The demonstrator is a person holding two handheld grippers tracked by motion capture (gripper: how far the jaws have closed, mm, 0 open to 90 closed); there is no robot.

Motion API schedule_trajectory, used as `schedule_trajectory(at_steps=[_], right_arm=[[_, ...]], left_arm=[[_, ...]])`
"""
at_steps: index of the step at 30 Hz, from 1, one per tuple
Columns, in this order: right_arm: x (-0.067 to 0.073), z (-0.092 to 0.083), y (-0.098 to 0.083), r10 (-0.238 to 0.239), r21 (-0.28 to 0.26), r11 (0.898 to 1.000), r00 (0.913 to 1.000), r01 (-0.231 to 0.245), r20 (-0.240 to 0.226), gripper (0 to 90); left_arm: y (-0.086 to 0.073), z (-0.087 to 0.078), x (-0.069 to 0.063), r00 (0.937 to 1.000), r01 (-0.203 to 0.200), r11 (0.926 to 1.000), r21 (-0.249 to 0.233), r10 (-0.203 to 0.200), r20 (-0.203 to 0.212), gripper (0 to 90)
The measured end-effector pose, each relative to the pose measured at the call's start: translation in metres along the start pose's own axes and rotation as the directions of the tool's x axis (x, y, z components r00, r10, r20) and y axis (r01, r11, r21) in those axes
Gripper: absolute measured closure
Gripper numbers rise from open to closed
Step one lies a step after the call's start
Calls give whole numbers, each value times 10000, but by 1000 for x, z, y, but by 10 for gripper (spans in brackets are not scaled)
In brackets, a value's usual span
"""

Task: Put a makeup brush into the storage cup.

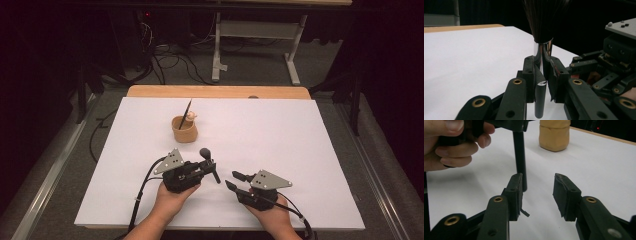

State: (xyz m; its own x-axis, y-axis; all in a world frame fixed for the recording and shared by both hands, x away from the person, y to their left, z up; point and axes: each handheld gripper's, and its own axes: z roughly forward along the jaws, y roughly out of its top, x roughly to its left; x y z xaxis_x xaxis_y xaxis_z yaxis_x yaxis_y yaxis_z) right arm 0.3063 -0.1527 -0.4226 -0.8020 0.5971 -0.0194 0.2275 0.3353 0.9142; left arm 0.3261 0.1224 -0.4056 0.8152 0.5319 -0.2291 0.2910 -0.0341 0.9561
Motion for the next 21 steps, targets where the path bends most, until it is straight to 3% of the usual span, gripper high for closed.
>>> schedule_trajectory(at_steps=[9,13,21], right_arm=[[-12,-7,-2,302,-179,9994,9989,-295,371,494],[-18,-11,-3,651,-304,9975,9961,-634,595,437],[-26,-15,-4,677,-524,9966,9933,-630,935,342]], left_arm=[[3,-5,4,9988,-257,9995,181,264,-418,771],[4,-8,7,9985,-266,9994,221,276,-465,771],[6,-13,11,9945,-543,9976,419,578,-873,771]])
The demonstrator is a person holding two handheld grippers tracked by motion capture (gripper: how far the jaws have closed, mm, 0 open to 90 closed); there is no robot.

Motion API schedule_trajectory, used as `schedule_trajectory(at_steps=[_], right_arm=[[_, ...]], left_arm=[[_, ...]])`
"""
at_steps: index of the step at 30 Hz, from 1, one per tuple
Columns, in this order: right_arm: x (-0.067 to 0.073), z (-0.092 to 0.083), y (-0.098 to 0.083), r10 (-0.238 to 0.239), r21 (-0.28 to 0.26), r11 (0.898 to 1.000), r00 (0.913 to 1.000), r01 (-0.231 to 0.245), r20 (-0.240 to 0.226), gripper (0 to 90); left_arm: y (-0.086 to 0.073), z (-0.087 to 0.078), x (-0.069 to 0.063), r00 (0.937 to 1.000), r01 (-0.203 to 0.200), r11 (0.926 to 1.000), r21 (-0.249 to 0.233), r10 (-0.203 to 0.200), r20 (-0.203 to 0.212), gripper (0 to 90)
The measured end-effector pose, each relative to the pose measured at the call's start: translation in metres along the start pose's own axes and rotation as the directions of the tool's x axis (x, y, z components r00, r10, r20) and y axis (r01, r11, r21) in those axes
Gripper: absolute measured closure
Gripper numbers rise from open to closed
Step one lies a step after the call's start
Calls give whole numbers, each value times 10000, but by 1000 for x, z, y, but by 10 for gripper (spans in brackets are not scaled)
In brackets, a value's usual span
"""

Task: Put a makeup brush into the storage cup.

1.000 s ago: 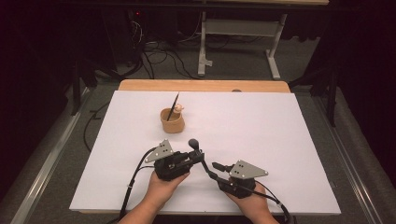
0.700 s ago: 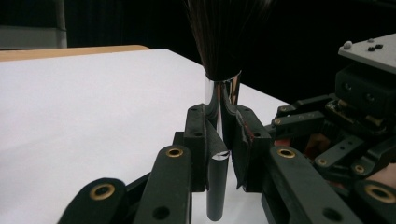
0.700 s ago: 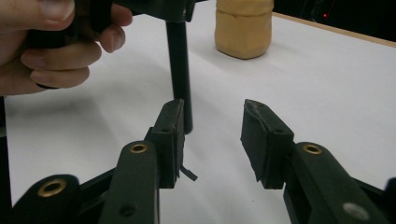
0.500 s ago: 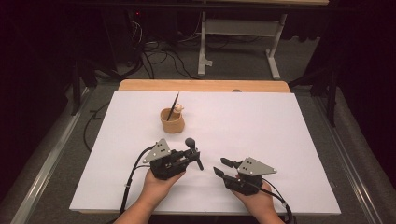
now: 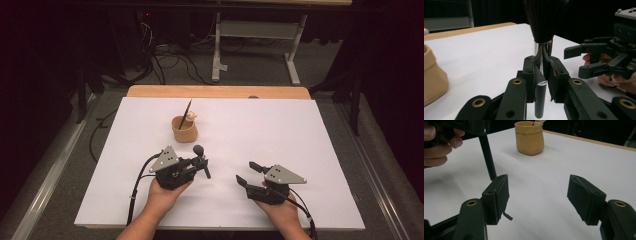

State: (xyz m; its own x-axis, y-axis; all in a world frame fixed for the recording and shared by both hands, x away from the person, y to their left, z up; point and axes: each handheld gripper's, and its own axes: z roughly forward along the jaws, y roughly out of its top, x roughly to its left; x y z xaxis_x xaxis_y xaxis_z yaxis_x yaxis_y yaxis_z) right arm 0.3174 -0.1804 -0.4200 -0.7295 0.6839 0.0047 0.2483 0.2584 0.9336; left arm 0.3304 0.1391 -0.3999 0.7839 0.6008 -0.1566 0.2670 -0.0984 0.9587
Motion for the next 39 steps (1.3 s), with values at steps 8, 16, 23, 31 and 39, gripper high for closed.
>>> schedule_trajectory(at_steps=[8,16,23,31,39], right_arm=[[-8,-2,-1,349,-91,9994,9994,-348,77,200],[-12,-4,-1,476,-248,9986,9985,-469,277,113],[-15,-4,-2,565,-258,9981,9970,-552,523,10],[-19,-8,-2,563,-304,9981,9963,-544,645,10],[-25,-12,-2,583,-402,9977,9941,-548,919,10]], left_arm=[[1,-5,6,9993,-103,9999,18,104,-350,771],[2,-18,20,9963,-73,9999,-106,64,-852,771],[3,-24,28,9916,-272,9996,34,274,-1266,771],[7,-39,38,9829,-375,9993,91,386,-1798,771],[6,-42,42,9784,-278,9996,85,289,-2047,771]])
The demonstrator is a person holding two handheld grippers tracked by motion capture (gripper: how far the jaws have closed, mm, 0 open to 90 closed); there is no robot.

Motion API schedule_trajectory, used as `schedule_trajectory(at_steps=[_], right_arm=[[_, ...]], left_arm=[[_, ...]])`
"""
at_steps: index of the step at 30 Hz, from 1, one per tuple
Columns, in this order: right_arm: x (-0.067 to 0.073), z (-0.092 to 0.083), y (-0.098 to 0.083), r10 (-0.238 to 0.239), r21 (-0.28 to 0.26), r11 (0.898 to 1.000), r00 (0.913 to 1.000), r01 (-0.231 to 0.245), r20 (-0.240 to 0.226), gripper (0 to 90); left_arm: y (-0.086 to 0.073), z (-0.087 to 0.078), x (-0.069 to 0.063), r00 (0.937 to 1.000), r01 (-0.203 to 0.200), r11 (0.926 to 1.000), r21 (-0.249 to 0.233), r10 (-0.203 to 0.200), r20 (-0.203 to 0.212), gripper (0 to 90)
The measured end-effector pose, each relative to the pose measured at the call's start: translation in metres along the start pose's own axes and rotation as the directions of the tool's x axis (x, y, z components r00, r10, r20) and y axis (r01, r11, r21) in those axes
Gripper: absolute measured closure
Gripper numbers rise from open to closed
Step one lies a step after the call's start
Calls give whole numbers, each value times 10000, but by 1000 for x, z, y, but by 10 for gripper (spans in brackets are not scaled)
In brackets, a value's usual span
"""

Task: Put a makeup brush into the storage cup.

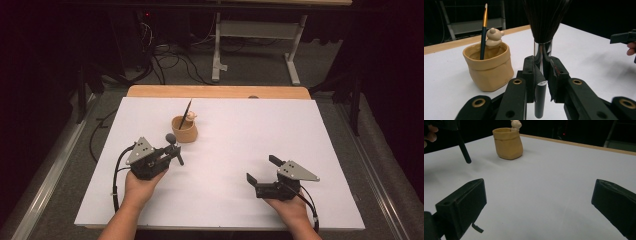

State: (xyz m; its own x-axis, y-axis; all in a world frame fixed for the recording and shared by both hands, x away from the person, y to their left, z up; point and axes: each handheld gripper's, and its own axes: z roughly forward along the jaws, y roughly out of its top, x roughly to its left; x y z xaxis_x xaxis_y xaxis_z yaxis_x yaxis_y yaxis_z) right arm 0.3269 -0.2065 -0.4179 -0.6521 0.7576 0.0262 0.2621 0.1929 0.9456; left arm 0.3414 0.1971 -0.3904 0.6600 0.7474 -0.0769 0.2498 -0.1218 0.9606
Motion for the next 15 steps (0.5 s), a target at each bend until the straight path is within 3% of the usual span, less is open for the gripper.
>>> schedule_trajectory(at_steps=[9,15], right_arm=[[-4,0,-1,-71,57,10000,9999,71,144,10],[-4,-1,-1,-73,0,10000,9999,73,133,10]], left_arm=[[5,-4,6,9991,318,9992,-261,-325,-276,771],[9,-1,8,9983,332,9993,-187,-341,-473,772]])
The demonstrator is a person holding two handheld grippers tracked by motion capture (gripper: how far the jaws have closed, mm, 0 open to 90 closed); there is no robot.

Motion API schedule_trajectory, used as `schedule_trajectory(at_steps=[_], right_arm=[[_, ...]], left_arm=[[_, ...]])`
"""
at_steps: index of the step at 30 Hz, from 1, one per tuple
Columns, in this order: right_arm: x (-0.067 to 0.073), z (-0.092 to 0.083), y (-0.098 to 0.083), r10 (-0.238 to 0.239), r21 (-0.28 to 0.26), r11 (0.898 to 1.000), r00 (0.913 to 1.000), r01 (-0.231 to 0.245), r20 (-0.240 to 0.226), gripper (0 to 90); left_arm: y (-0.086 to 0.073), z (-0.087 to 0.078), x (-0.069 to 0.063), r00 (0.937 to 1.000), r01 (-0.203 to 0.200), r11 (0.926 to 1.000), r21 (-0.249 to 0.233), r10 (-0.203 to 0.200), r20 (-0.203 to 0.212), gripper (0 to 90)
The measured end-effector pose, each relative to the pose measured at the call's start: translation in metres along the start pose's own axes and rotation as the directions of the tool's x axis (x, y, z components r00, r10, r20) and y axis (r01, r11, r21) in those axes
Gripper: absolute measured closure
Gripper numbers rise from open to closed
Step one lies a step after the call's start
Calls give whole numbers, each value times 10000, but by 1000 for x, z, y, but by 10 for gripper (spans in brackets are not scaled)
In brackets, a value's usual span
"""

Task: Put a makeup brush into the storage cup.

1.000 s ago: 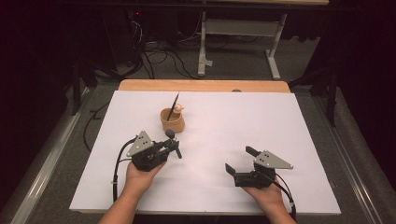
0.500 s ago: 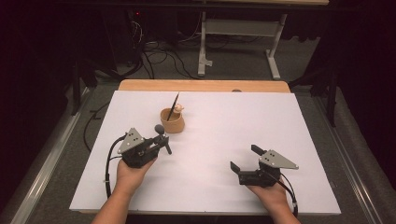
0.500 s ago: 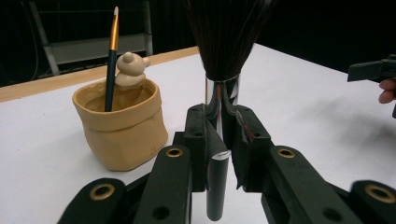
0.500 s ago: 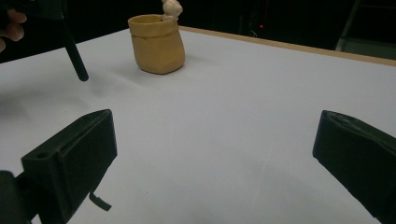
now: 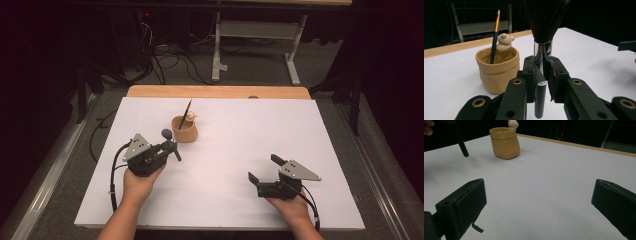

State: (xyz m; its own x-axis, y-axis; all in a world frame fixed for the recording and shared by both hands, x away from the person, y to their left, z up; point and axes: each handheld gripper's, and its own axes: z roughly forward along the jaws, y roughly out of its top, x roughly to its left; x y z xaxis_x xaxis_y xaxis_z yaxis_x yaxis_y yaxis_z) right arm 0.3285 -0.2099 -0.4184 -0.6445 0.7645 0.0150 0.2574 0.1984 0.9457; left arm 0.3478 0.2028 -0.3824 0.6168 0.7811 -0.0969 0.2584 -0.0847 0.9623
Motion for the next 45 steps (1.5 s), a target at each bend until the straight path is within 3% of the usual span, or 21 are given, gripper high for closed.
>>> schedule_trajectory(at_steps=[4,8,16,36,45], right_arm=[[0,0,-1,19,18,10000,10000,-19,14,10],[1,2,-1,-52,11,10000,10000,52,-21,10],[1,0,0,-24,-114,9999,10000,23,-60,10],[2,0,0,-78,-129,9999,9999,76,-83,10],[3,-1,0,-52,-96,9999,10000,51,-83,11]], left_arm=[[8,-1,4,9998,171,9998,-117,-172,-125,771],[20,-2,7,9996,-2,9998,-181,-3,-266,772],[42,2,11,9993,49,9996,-281,-60,-377,771],[69,35,28,9958,284,9992,-281,-307,-857,772],[73,45,35,9932,435,9988,-236,-458,-1071,772]])
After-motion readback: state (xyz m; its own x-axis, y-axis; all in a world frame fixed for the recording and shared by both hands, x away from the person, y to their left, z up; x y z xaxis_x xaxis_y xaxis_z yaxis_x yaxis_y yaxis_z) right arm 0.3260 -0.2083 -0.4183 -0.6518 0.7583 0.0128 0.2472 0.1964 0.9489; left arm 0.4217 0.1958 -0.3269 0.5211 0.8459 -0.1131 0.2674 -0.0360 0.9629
